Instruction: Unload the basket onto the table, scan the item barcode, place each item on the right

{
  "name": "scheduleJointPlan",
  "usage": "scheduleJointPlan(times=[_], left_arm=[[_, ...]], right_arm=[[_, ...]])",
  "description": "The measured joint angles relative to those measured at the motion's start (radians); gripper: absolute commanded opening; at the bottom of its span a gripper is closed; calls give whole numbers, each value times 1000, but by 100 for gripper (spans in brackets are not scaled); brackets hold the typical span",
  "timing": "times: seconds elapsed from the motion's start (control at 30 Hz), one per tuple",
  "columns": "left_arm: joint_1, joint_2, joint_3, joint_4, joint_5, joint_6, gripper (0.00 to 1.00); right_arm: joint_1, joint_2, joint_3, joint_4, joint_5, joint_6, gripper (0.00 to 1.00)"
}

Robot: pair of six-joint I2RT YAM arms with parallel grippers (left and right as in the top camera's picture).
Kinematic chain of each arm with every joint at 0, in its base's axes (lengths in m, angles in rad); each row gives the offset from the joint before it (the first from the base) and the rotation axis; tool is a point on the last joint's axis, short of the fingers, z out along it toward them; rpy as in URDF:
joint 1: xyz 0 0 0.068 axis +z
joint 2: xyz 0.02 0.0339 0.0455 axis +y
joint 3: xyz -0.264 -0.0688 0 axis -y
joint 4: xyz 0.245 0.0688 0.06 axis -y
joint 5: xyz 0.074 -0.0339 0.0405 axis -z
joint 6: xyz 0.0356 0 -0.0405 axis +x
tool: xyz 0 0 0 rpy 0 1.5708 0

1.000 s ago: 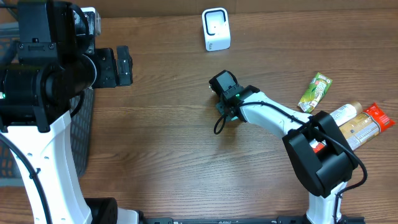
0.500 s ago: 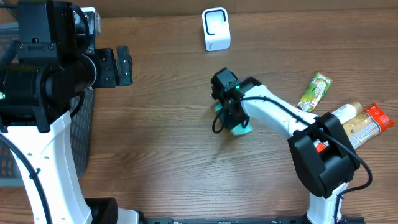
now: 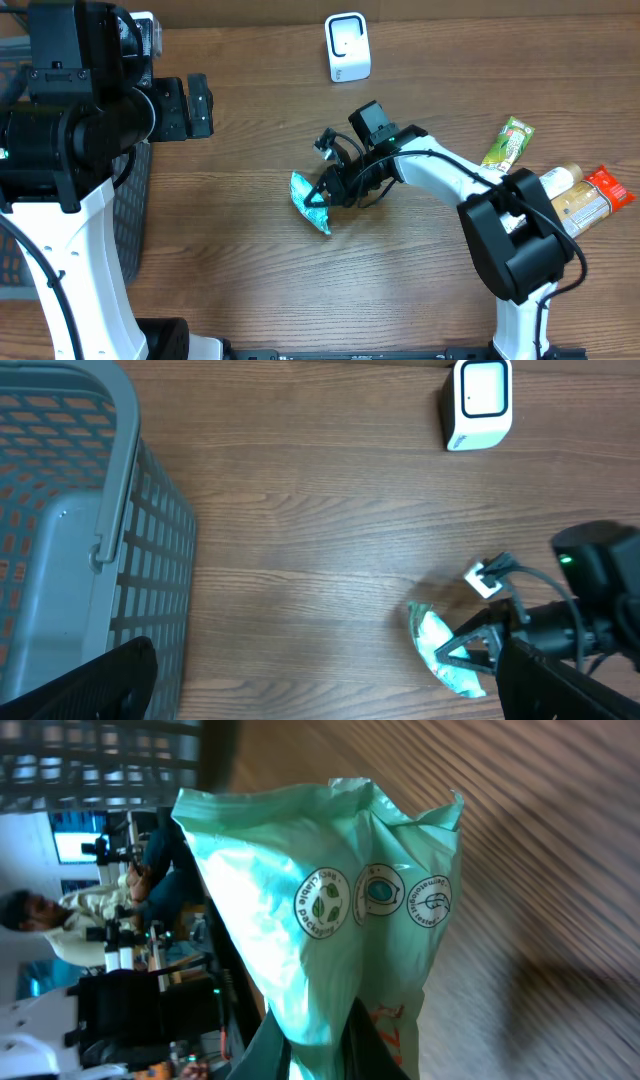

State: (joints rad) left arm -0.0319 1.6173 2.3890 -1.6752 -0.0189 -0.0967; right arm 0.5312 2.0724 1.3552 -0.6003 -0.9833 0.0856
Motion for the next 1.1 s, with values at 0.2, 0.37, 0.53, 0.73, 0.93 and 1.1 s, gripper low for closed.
scheduleJointPlan(times=[0.2,0.37,0.53,0.73,0.93,1.1], left_arm=[[0,0,0,0,0,0,100],[0,0,0,0,0,0,100],[0,0,0,0,0,0,100],[0,0,0,0,0,0,100],[0,0,0,0,0,0,100],[0,0,0,0,0,0,100]], right_arm=[[0,58,-20,4,74,71,18],[-3,58,-17,-43,160,89,52],[-25,51,-8,-98,209,100,100],[-76,14,5,-136,253,101,100],[-99,-11,39,-273,430,93,100],[-70,-28,82,-371,623,89,100]])
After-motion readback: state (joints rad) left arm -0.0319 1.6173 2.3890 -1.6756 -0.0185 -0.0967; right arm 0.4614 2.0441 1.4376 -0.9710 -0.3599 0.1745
